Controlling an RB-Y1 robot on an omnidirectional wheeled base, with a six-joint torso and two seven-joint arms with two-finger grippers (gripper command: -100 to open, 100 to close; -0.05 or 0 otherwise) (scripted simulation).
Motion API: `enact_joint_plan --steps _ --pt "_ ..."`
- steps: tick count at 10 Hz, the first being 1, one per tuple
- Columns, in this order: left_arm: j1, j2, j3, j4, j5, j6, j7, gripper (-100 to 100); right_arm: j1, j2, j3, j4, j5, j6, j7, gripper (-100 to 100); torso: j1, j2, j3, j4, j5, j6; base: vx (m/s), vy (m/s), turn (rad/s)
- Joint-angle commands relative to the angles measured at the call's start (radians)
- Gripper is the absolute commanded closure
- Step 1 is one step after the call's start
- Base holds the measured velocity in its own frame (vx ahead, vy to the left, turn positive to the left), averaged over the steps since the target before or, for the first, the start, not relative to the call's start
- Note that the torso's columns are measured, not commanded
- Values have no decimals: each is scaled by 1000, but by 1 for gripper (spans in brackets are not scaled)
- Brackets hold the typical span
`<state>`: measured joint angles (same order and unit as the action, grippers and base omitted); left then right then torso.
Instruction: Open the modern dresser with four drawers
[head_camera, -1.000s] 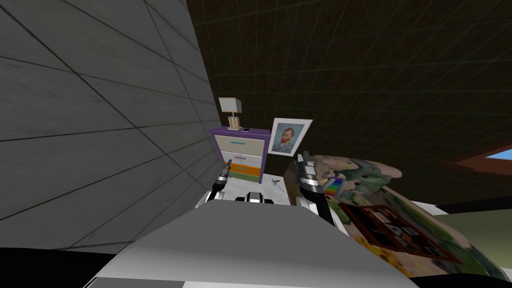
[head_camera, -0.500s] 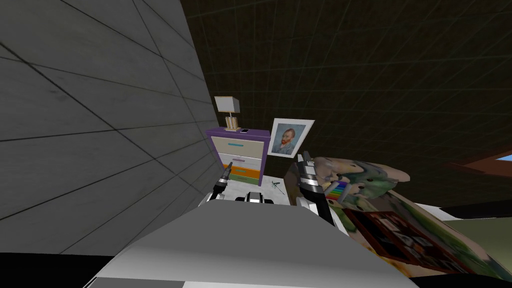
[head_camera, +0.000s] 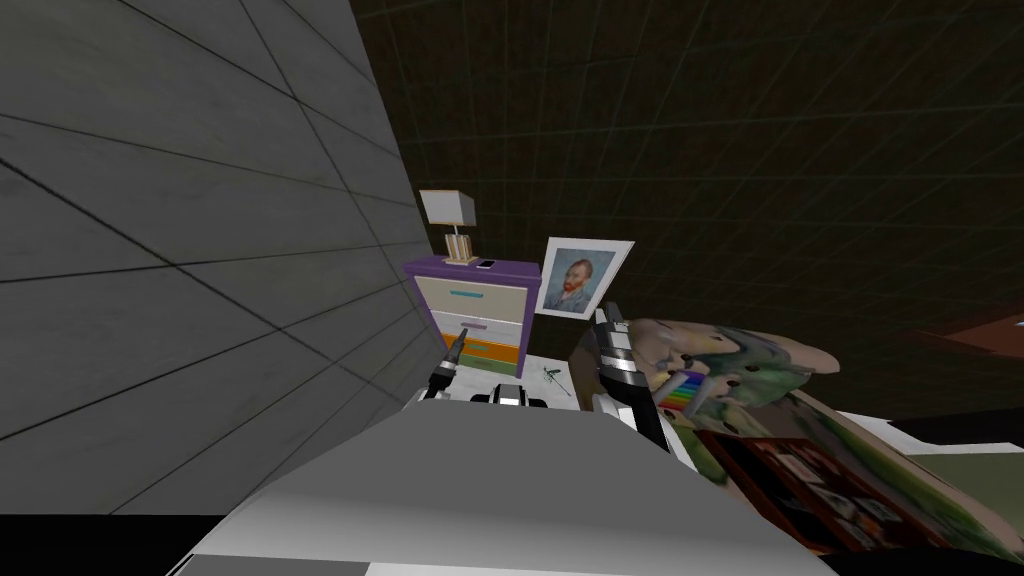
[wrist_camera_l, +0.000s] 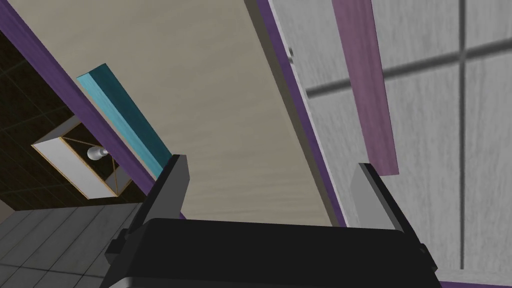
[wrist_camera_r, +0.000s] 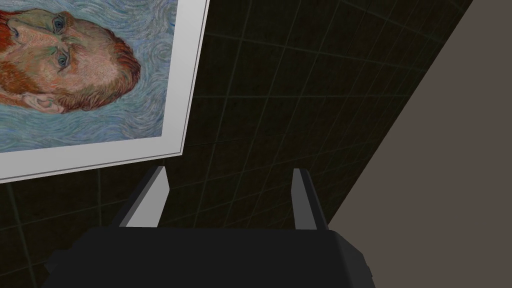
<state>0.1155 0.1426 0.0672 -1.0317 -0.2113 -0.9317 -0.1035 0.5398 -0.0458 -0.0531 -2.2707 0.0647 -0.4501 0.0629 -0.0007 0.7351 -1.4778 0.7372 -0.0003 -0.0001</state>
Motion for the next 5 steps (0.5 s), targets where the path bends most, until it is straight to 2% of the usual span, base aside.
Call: enact_joint_plan --steps 1,4,5 --pt "-11 -3 1 50 -4 -10 -2 -100 0 0 0 0 0 0 0 0 1 3 2 1 0 0 26 -6 2" --pt "-41 -3 6 154 -22 -37 1 -100 0 0 0 0 0 0 0 0 0 2 1 1 0 0 68 -12 -12" --pt "-41 -3 6 161 -22 -37 1 -100 0 0 0 0 0 0 0 0 1 1 0 0 0 0 70 -6 -4"
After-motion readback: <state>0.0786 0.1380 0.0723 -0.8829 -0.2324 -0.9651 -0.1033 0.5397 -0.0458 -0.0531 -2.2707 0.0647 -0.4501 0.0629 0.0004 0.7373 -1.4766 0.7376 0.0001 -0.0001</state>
